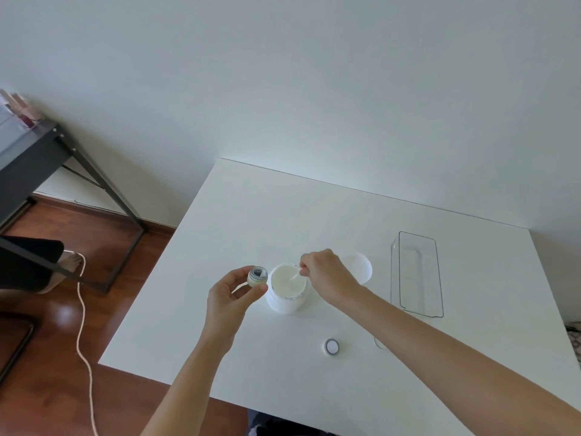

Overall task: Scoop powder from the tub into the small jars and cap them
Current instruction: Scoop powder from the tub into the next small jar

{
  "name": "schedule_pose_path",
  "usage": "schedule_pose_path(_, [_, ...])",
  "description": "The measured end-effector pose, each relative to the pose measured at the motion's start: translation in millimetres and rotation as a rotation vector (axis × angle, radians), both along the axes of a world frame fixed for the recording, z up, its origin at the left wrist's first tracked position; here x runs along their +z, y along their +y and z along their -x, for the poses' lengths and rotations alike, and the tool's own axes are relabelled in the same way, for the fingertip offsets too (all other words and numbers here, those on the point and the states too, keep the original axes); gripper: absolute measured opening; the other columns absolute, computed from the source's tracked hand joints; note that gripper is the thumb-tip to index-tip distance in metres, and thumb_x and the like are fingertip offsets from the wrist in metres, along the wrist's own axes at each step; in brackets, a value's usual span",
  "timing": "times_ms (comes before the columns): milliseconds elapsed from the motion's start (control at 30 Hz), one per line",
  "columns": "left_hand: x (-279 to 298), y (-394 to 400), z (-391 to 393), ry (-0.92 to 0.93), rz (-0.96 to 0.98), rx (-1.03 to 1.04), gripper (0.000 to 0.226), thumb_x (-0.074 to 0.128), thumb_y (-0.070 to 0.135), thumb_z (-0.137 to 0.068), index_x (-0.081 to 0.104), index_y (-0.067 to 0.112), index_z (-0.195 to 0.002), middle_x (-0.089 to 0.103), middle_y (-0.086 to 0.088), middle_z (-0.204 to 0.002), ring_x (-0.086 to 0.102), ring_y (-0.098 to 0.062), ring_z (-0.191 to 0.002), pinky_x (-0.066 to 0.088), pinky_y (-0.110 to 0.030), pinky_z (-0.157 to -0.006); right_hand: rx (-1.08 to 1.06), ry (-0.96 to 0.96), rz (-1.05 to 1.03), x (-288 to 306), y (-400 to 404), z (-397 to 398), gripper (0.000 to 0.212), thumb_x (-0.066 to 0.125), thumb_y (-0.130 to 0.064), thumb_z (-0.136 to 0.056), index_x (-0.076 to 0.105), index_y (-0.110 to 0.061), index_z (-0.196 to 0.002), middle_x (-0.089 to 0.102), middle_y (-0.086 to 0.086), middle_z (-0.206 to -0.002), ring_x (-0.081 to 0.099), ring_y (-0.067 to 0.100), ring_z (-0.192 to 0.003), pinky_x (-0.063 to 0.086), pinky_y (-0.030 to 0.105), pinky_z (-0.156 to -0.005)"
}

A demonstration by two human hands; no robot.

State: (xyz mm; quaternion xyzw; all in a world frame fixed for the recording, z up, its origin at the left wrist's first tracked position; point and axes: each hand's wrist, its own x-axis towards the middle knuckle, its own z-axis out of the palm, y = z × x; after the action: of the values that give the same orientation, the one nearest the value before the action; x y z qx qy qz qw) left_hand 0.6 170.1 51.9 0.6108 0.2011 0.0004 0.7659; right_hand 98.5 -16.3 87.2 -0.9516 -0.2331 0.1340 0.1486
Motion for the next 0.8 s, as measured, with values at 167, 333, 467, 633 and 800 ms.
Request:
schedule_pose_path(167, [-4.1, 3.7, 8.5, 0.027, -0.011, 0.009, 0.029, 0.077, 0.002, -0.083, 0.073, 0.015, -0.108, 0.078, 0.003, -0.104, 0.074, -0.010, -0.094, 0.055, -0.013, -0.075, 0.217, -0.080, 0.283, 2.8, 19.1, -6.1, 0.025, 0.044, 0.014, -0.083, 0.059, -0.006, -0.086, 0.062, 0.012, -0.086, 0.055, 0.026, -0.091, 0.036, 0.029, -0.064])
schedule_pose_path(333, [-8.6, 5.4, 13.0, 0.035, -0.024, 0.006, 0.030, 0.078, 0.002, -0.082, 0.072, 0.017, -0.108, 0.078, 0.004, -0.105, 0.074, -0.009, -0.094, 0.056, -0.015, -0.075, 0.268, -0.048, 0.395, 3.3, 29.3, -2.6, 0.037, 0.036, 0.018, -0.067, 0.024, -0.015, -0.058, 0.025, 0.000, -0.060, 0.039, 0.022, -0.076, 0.032, 0.030, -0.062])
schedule_pose_path(467, [-11.0, 5.7, 13.2, 0.037, -0.021, 0.003, 0.033, 0.078, -0.001, -0.082, 0.070, 0.015, -0.109, 0.078, 0.003, -0.106, 0.074, -0.009, -0.094, 0.056, -0.016, -0.076, 0.072, 0.105, 0.311, -6.1, 26.4, -4.3, 0.040, 0.049, 0.004, -0.088, 0.027, -0.013, -0.059, 0.036, 0.004, -0.066, 0.044, 0.027, -0.071, 0.033, 0.030, -0.056])
schedule_pose_path(633, [-12.0, 6.2, 11.4, 0.023, -0.017, -0.015, 0.033, 0.078, -0.002, -0.081, 0.070, 0.015, -0.108, 0.077, 0.002, -0.105, 0.074, -0.010, -0.092, 0.055, -0.015, -0.076, -0.222, 0.243, 0.098, -5.8, 7.1, -10.9, 0.040, 0.052, -0.014, -0.095, 0.035, -0.012, -0.059, 0.046, 0.007, -0.068, 0.047, 0.027, -0.066, 0.036, 0.029, -0.056])
schedule_pose_path(800, [-12.3, 2.7, 6.9, 0.032, -0.034, -0.043, 0.033, 0.078, -0.003, -0.080, 0.071, 0.019, -0.103, 0.077, 0.002, -0.104, 0.074, -0.012, -0.092, 0.056, -0.022, -0.080, -0.415, 0.342, -0.038, -2.8, -15.1, -15.2, 0.035, 0.052, -0.020, -0.095, 0.041, -0.009, -0.064, 0.047, 0.009, -0.070, 0.043, 0.023, -0.065, 0.034, 0.026, -0.059])
